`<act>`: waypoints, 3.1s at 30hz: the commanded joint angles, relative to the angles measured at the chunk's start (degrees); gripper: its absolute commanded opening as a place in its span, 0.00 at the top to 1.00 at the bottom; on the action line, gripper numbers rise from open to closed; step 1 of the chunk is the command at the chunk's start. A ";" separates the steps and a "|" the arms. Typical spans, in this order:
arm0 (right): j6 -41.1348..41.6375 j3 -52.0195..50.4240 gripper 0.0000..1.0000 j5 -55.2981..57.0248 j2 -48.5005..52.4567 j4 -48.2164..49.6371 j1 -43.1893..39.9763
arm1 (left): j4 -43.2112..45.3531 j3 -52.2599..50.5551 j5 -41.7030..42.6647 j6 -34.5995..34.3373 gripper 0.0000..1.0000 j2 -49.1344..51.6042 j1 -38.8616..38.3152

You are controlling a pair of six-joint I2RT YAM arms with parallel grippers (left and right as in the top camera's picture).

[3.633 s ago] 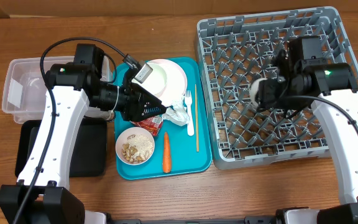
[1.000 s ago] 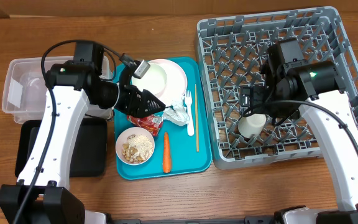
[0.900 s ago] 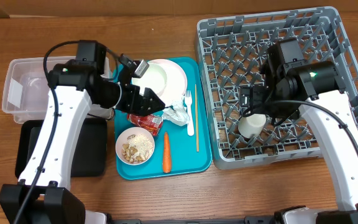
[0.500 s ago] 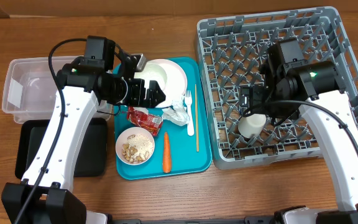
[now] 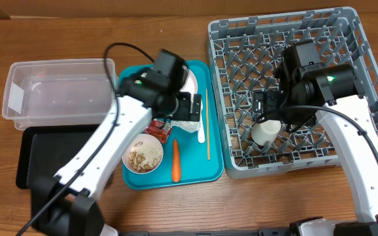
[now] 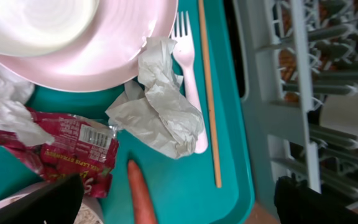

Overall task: Sort waste into correct bins and load items into the dishwasher
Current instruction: 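Grasp the crumpled white tissue on the teal tray with the left gripper, then carry the tissue left and drop it into the clear plastic bin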

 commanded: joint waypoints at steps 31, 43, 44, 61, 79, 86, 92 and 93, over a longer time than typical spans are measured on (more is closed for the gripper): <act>-0.35 1.14 0.00 -0.28 -0.72 0.15 0.15 | 5.16 0.13 -3.30 -10.49 0.36 14.95 -2.58; -0.35 1.14 0.00 -0.28 -0.72 0.15 0.17 | 5.18 0.13 -2.54 -10.49 0.37 14.95 -3.34; -0.35 1.14 0.00 -0.28 -0.72 0.15 0.17 | 5.18 0.13 -2.54 -10.49 0.40 14.95 -3.37; -0.35 1.14 0.00 -0.28 -0.72 0.15 0.17 | 4.85 0.13 -2.73 -10.45 0.96 15.19 -3.34; -0.35 1.14 0.00 -0.28 -0.72 0.17 0.17 | 2.99 11.69 19.32 3.06 0.96 14.93 0.33; -0.35 1.14 0.00 -0.28 -0.72 0.15 0.17 | -4.90 21.94 24.35 3.80 0.96 14.93 9.31; -0.35 1.14 0.00 -0.28 -0.72 0.15 0.17 | -8.70 26.93 23.87 7.17 0.96 14.93 20.41; -0.35 1.14 0.00 -0.28 -0.72 0.15 0.17 | -8.70 27.02 23.69 7.15 0.96 14.93 22.64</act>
